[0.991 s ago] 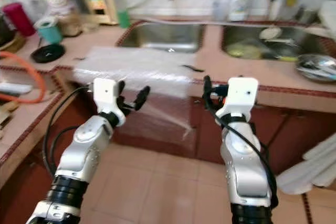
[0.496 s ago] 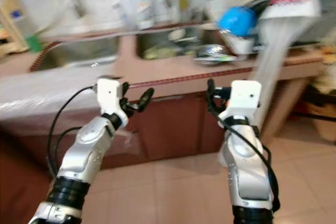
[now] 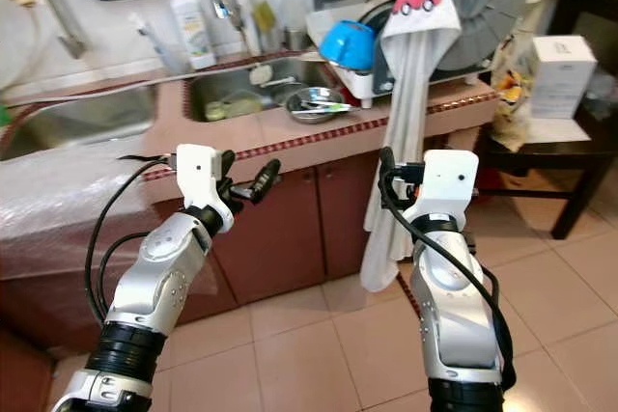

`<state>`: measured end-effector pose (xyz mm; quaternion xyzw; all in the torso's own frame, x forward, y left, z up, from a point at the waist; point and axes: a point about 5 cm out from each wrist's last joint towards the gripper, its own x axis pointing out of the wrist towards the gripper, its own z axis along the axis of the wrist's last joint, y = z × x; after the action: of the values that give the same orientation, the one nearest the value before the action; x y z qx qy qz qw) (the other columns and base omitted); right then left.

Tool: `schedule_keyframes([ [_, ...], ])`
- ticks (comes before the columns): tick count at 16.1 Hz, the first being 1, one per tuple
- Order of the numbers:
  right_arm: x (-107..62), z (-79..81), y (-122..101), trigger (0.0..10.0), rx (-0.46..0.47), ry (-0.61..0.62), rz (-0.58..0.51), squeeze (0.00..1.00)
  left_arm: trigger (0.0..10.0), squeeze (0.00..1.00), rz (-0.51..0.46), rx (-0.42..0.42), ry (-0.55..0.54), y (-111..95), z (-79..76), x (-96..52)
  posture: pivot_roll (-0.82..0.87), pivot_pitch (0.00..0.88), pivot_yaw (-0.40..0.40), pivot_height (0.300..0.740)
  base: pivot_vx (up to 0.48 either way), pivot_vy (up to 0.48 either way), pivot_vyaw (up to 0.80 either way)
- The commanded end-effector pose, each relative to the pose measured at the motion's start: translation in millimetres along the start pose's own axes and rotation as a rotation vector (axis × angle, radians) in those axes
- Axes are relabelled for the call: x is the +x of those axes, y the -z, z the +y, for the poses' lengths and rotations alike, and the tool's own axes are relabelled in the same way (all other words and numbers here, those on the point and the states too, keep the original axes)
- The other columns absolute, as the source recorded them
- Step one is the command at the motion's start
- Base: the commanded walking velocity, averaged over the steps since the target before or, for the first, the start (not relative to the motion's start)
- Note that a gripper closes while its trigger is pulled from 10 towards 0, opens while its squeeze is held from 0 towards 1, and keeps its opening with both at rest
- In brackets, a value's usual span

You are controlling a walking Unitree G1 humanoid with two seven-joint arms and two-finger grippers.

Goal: Kitchen organization

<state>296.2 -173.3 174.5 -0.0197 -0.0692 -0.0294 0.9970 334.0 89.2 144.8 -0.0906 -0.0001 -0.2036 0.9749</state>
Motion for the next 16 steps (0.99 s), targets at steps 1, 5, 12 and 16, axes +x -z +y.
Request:
schedule_keyframes([
  [1,-0.8,3.6,2,10.0,-0.001,-0.013,0.005,0.0,10.0,0.0,0.009,0.012,-0.028,0,7.5,-0.2,-0.1,0.0,0.132,0.74,0.0,0.0,0.0],
  [5,-3.2,1.3,11,10.0,-0.012,-0.007,0.029,0.0,10.0,0.0,0.048,0.005,-0.08,8,23.2,0.3,-0.1,0.0,0.137,0.74,0.0,0.0,0.0],
  [12,-30.0,-17.4,102,10.0,-0.041,0.051,0.327,0.0,10.0,0.0,0.5,0.092,-0.15,115,48.6,-45.1,-0.12,0.0,0.144,0.74,0.0,0.0,0.0],
  [16,-67.5,-28.4,179,10.0,-0.009,0.1,0.643,0.0,10.0,0.0,0.725,0.2,-0.133,163,53.3,-88.8,-0.13,0.0,0.151,0.74,0.0,0.0,0.0],
])
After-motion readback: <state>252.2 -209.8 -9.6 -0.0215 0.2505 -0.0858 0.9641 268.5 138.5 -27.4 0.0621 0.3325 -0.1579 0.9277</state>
